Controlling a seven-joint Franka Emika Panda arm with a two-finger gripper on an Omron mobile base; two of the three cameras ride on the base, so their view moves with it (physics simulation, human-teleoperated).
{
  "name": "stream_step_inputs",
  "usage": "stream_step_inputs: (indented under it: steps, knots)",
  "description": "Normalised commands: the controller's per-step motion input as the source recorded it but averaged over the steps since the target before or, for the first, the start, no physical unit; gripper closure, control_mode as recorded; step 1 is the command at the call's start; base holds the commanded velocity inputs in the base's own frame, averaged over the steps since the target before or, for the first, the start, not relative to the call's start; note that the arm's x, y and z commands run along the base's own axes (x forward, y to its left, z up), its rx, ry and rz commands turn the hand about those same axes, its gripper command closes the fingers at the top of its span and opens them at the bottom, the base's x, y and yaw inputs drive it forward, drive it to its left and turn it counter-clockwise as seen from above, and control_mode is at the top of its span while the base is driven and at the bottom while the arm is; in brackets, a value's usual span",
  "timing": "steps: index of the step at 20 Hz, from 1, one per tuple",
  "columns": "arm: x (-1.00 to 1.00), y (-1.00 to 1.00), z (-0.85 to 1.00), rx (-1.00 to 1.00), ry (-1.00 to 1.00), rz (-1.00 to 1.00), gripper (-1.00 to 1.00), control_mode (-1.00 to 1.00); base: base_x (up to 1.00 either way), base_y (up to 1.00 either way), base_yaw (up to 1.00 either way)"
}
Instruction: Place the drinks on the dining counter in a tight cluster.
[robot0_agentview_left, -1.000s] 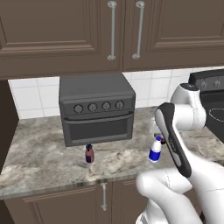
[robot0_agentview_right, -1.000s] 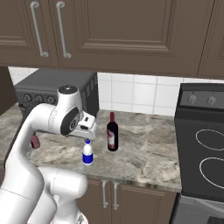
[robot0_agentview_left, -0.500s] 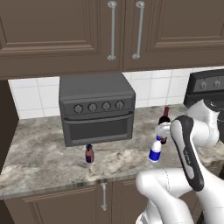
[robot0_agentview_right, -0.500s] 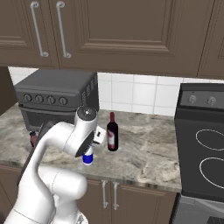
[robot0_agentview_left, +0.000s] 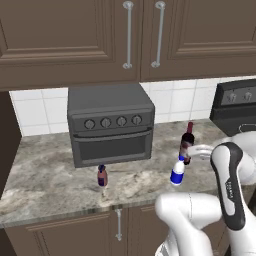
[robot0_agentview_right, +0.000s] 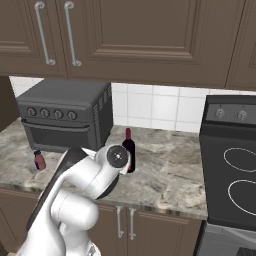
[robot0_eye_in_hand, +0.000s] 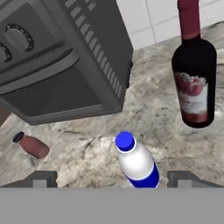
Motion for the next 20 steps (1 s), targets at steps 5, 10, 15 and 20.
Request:
stream_step_inputs:
  steps: [5,10,15,20]
  knots:
    - [-0.01,0.0,0.0,0.0,-0.12,0.17,-1.0,-1.0,0.0,0.0,0.0]
    - [-0.01,0.0,0.0,-0.06,-0.04,0.16,-1.0,-1.0,0.0,0.0,0.0]
    - [0.0,-0.01,0.0,-0.02,-0.07,0.16,-1.0,-1.0,0.0,0.0,0.0]
    - [0.0,-0.08,0.0,0.0,-0.1,0.14,-1.0,-1.0,0.0,0.0,0.0]
